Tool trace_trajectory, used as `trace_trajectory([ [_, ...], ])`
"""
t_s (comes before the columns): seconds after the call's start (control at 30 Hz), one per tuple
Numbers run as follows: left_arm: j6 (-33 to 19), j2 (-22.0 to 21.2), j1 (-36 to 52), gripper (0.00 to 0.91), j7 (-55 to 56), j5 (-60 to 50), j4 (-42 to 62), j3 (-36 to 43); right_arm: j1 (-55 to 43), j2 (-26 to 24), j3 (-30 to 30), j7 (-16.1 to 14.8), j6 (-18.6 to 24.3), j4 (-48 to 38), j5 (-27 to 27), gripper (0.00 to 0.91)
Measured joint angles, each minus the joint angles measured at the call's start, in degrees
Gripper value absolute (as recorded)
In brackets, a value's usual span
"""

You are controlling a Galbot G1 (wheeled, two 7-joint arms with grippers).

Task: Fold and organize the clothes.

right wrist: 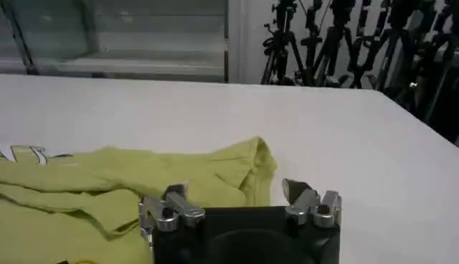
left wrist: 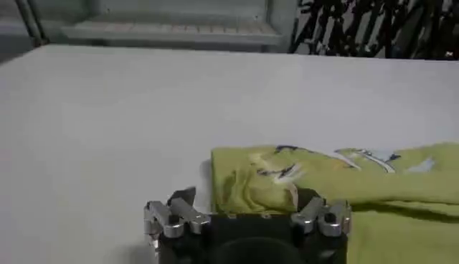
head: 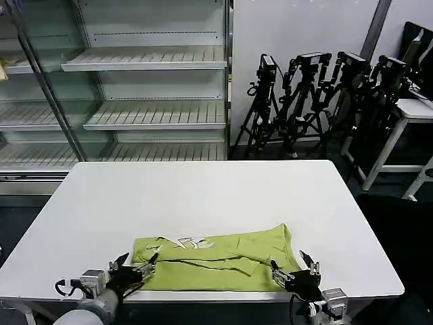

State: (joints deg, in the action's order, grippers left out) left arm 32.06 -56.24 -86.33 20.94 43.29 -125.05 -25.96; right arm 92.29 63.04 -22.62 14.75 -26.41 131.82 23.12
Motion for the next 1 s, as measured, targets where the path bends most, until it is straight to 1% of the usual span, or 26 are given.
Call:
trace_trajectory([
  [0.3,-1.1,-2.0,0.5,0.020,0.4,1.8,0.2,1.6,1.2,0.1,-1.4,0.2,0.0,1.3,0.0,0.907],
  [0.53,-1.4,-2.8,0.3,0.020,0.6,3.6,0.7,1.5,2.2,0.0,-2.5,0.2,0.6,2.4,0.5,0.907],
  [0.77,-2.1,-2.6,-0.4,0.020,0.5,7.7,0.8,-0.1,2.9,0.2,-4.0,0.5,1.0,3.7,1.6,0.907],
  [1.0,-2.2,-1.3,-0.9,0.020,0.6,13.2,0.9,-3.6,4.0,0.2,-5.1,0.1,1.7,4.9,1.6,0.907],
])
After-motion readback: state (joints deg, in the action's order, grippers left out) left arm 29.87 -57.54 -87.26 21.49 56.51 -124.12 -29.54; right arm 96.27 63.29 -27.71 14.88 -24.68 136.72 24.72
